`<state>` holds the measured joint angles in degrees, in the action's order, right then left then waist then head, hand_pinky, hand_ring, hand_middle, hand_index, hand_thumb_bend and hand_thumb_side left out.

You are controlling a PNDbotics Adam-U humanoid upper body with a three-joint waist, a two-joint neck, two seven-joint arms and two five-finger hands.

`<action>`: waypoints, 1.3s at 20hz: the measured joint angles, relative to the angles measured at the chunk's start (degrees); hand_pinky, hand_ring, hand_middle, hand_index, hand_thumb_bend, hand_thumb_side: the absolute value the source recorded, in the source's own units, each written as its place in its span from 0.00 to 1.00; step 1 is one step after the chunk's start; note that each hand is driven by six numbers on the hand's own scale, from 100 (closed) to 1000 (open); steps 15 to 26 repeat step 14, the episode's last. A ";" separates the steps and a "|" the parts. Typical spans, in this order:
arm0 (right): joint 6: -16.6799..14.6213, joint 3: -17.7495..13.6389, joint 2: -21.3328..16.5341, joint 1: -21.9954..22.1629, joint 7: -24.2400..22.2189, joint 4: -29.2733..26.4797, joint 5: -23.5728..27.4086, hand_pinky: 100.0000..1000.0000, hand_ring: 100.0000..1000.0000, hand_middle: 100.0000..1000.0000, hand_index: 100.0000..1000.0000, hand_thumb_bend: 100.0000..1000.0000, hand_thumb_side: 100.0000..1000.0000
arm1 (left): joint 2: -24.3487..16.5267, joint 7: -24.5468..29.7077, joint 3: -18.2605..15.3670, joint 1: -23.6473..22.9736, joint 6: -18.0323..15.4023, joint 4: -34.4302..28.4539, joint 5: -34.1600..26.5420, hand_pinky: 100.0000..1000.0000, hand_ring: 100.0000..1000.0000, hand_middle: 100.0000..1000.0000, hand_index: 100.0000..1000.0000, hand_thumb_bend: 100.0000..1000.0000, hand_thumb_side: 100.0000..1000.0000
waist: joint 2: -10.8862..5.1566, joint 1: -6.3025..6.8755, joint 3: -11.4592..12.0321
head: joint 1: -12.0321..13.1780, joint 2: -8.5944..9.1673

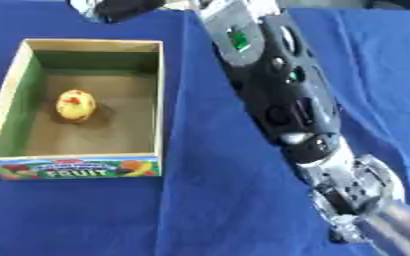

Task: Pick up objects on the table and place them in the box.

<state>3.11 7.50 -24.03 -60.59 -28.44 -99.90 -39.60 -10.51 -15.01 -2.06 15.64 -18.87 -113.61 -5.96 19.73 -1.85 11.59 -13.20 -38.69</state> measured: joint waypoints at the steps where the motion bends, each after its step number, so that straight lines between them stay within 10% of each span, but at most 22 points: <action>1: 1.96 -0.79 -1.16 0.77 3.30 -2.14 1.78 0.74 0.58 0.58 0.82 0.00 0.54 | 0.00 -0.03 -0.03 0.00 -0.01 0.00 0.02 0.53 0.83 0.81 0.74 0.00 1.00 | -0.01 0.06 -0.10 | 0.24 0.00; 7: 9.17 -4.21 -9.04 5.92 20.67 -12.12 11.64 0.72 0.56 0.56 0.79 0.00 0.49 | 0.00 -0.39 -0.35 -0.03 -0.13 0.00 0.16 0.53 0.83 0.81 0.74 0.00 1.00 | -0.17 0.55 -1.09 | 2.15 -0.01; 14: 5.57 -6.06 -17.84 15.90 41.36 -13.57 20.30 0.69 0.62 0.66 0.83 0.00 0.81 | 0.00 -0.69 -0.67 -0.12 -0.26 0.00 0.58 0.53 0.83 0.81 0.74 0.00 1.00 | -0.39 0.90 -2.26 | 3.90 -0.01; 26: 5.57 -6.06 -17.84 15.90 41.36 -13.57 20.30 0.69 0.62 0.66 0.83 0.00 0.81 | 0.00 -0.69 -0.67 -0.12 -0.26 0.00 0.58 0.53 0.83 0.81 0.74 0.00 1.00 | -0.39 0.90 -2.26 | 3.90 -0.01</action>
